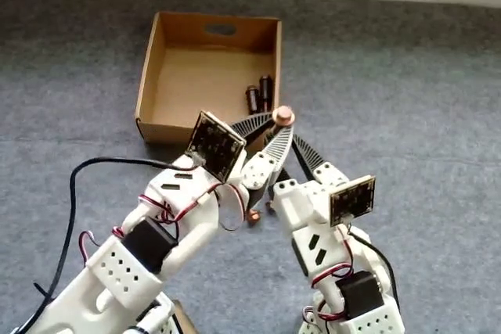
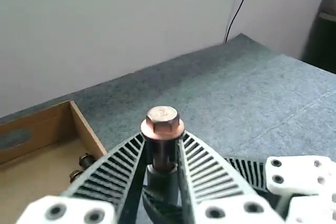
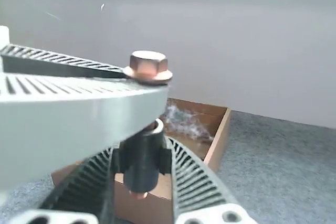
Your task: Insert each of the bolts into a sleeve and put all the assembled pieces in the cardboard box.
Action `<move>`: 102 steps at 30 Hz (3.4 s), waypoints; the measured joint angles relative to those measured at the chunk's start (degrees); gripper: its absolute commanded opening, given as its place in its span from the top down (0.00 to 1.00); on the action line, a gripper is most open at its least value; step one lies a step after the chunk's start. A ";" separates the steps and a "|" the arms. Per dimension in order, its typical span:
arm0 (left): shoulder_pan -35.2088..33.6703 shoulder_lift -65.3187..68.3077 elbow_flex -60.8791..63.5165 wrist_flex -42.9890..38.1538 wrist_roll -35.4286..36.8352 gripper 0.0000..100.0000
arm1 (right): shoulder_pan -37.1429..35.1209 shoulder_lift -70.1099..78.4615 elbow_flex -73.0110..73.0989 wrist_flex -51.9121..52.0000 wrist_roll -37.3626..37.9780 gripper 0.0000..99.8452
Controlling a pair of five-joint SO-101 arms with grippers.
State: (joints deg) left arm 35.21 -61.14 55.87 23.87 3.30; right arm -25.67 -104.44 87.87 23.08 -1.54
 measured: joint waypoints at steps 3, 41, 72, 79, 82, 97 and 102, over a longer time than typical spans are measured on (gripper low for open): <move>0.00 0.00 -1.93 3.08 0.00 0.93 | 0.00 0.00 0.00 0.00 0.00 0.99; -9.76 -11.25 -12.31 33.85 -1.49 0.99 | 2.81 0.09 1.23 0.00 0.09 0.99; -42.46 -11.16 31.38 26.81 -20.75 0.99 | 5.63 67.34 -57.32 9.93 -3.96 0.99; -39.91 -11.16 32.70 25.05 -21.10 0.99 | 2.37 87.21 -67.87 9.93 -4.04 0.99; -39.74 -11.16 32.79 25.05 -21.10 0.99 | 2.29 93.54 -72.70 9.93 -4.04 0.99; -39.30 -11.16 32.79 25.05 -21.10 0.99 | 2.20 127.03 -97.23 9.05 -4.04 0.99; -39.38 -11.16 32.79 25.05 -21.10 0.99 | 2.20 131.25 -98.73 9.05 -8.53 0.99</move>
State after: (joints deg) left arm -4.18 -72.31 88.66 48.92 -17.80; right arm -23.47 26.81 -10.86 32.13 -10.07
